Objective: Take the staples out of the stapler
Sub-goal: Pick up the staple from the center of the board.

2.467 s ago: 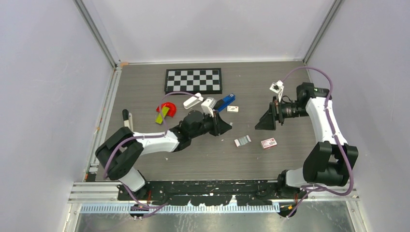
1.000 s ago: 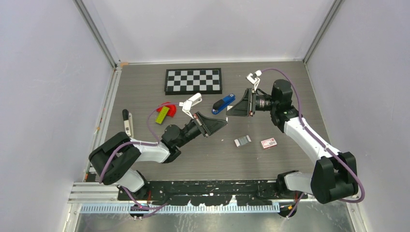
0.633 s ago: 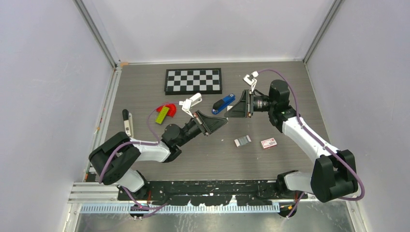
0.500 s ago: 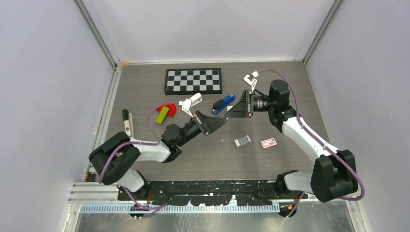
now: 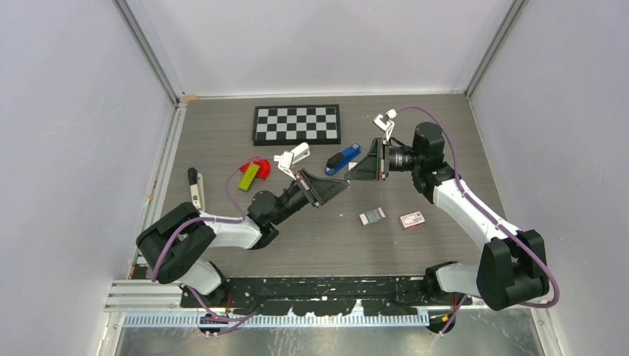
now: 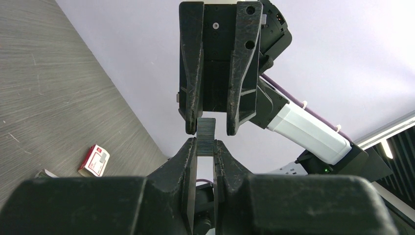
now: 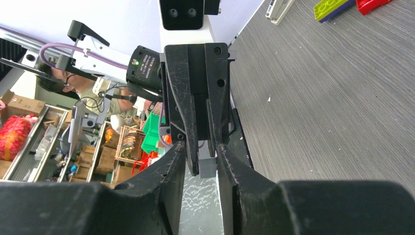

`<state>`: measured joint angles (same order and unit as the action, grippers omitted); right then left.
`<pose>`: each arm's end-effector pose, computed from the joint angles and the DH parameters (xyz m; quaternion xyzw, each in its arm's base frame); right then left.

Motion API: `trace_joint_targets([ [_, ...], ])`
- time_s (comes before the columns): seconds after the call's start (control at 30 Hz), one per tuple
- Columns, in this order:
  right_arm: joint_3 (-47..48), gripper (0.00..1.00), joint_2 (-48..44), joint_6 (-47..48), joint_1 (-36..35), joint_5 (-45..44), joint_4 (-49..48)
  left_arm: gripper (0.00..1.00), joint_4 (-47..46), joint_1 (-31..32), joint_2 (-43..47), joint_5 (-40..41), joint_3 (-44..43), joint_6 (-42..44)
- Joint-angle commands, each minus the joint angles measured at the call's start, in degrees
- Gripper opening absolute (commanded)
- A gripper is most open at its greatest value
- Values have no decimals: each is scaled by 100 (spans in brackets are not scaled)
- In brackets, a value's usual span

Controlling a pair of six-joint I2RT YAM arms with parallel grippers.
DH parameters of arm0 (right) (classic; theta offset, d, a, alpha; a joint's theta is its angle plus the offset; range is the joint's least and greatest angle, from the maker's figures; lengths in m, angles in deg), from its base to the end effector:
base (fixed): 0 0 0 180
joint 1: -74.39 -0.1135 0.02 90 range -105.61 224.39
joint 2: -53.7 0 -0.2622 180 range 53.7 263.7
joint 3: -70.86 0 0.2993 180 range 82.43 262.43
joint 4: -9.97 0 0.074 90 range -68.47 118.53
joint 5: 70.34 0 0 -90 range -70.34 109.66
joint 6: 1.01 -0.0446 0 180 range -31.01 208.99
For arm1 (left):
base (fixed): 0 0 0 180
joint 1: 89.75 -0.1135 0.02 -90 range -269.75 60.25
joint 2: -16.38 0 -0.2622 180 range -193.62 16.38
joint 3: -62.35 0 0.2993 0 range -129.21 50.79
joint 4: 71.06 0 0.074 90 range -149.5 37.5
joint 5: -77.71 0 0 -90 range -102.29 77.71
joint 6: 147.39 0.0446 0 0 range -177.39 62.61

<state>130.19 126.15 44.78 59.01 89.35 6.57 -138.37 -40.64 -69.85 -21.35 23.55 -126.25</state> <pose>0.2980 0.1254 0.2804 -0.2005 0.6993 0.6419 0.2421 0.2017 -0.2437 0.1949 -0.0345 0.5752 -0.7227 0.3816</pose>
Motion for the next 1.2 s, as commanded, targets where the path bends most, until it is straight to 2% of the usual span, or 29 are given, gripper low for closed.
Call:
trace_joint_targets([
  [0.0,40,33,-3,14,-48,115,-145,4,-313,-17,132,133,-136,9],
  [0.27,48,21,-3,24,-54,128,-147,5,-313,-15,100,99,-148,-29],
  [0.37,49,19,0,43,-61,132,-141,8,-313,-15,77,60,-174,-40],
  [0.4,48,19,-4,50,-62,126,-139,10,-313,-19,73,50,-169,-40],
  [0.53,73,18,-27,154,-62,111,-42,30,-313,-21,99,-2,-153,-26],
  [0.67,227,18,-119,803,-34,42,701,47,-312,-18,230,54,-1,109],
  [0.73,301,18,-181,1150,-4,-21,1107,52,-309,-28,342,100,121,226],
  [0.83,419,18,-275,1774,86,-184,1945,53,-136,-86,543,111,334,403],
  [0.97,664,18,-444,3160,140,-807,3299,54,733,-196,983,-21,536,790],
  [1.07,863,18,-568,4174,145,-1607,4273,54,1814,-217,1411,-56,565,1260],
  [1.17,931,18,-750,4853,133,-2460,4804,54,3127,-217,1960,4,462,1891],
])
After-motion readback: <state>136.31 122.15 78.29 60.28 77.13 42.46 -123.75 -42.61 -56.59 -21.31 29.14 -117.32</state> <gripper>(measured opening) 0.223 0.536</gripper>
